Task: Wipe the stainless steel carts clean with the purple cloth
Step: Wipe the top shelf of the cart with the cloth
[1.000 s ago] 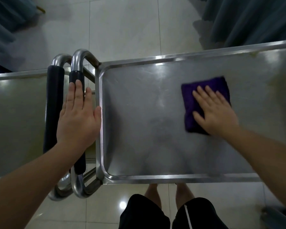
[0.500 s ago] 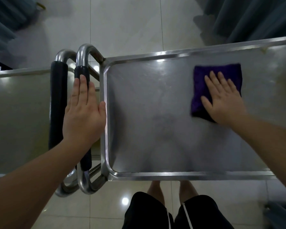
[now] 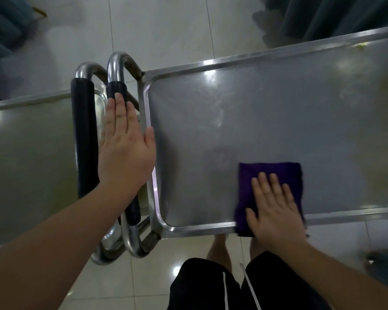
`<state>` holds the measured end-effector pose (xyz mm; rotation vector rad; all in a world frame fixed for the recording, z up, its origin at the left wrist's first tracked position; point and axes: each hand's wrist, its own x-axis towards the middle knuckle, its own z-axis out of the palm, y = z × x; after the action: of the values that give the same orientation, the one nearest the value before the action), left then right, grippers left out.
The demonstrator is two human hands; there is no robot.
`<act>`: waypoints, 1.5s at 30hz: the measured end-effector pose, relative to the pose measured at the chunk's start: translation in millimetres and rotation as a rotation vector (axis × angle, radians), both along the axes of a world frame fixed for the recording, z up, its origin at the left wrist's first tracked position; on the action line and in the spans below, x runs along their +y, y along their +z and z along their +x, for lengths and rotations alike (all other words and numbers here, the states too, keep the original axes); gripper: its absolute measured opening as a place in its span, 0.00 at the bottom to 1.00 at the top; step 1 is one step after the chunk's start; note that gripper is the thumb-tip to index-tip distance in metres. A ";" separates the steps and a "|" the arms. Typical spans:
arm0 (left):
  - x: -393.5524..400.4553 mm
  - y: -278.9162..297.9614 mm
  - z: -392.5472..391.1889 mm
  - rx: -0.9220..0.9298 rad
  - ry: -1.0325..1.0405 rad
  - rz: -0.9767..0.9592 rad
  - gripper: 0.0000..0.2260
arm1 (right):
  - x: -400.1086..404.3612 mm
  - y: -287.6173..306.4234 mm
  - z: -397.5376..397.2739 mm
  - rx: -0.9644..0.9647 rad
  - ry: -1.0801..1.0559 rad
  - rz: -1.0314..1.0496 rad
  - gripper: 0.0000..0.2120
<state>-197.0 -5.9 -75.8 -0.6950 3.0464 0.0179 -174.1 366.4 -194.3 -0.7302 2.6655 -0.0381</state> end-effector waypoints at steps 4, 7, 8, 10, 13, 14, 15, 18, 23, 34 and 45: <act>0.1 -0.4 -1.1 -0.020 -0.009 -0.004 0.32 | -100.9 -1.0 46.8 -0.028 0.087 -0.155 0.39; 0.0 0.9 -1.8 -0.044 -0.012 -0.016 0.33 | -162.5 0.4 71.7 -0.083 0.209 -0.240 0.35; -0.5 1.4 -1.4 -0.051 -0.015 -0.019 0.33 | -178.6 0.2 78.2 -0.096 0.266 -0.263 0.34; -1.4 2.6 -1.1 -0.060 -0.026 -0.030 0.34 | -199.6 -1.0 84.9 -0.103 0.333 -0.305 0.32; -0.1 4.5 -2.2 -0.077 -0.046 -0.035 0.34 | -201.6 -2.2 80.7 -0.092 0.383 -0.325 0.31; 0.3 5.2 -1.9 -0.083 -0.051 -0.032 0.35 | -194.9 -2.8 75.9 -0.086 0.420 -0.325 0.31; 0.5 5.3 -1.8 -0.086 -0.059 -0.026 0.35 | -184.6 -3.9 68.5 -0.075 0.452 -0.323 0.31; -0.5 5.1 -1.4 -0.075 -0.071 0.003 0.35 | -130.0 -5.2 25.6 -0.027 0.408 -0.298 0.32; -2.7 4.8 0.0 -0.063 -0.061 0.023 0.35 | 6.0 5.2 -90.7 0.056 0.057 -0.151 0.35; -4.7 3.7 0.2 -0.026 -0.039 0.087 0.33 | -136.6 6.5 -87.1 0.124 -0.611 -0.123 0.35; -0.4 9.4 0.1 -0.050 -0.059 0.052 0.31 | -248.5 3.1 -33.4 -0.019 0.519 -0.324 0.30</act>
<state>-196.8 -6.3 -66.4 -0.5925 3.0054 0.0774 -207.5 117.8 -191.2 -1.4923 2.3935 -0.3405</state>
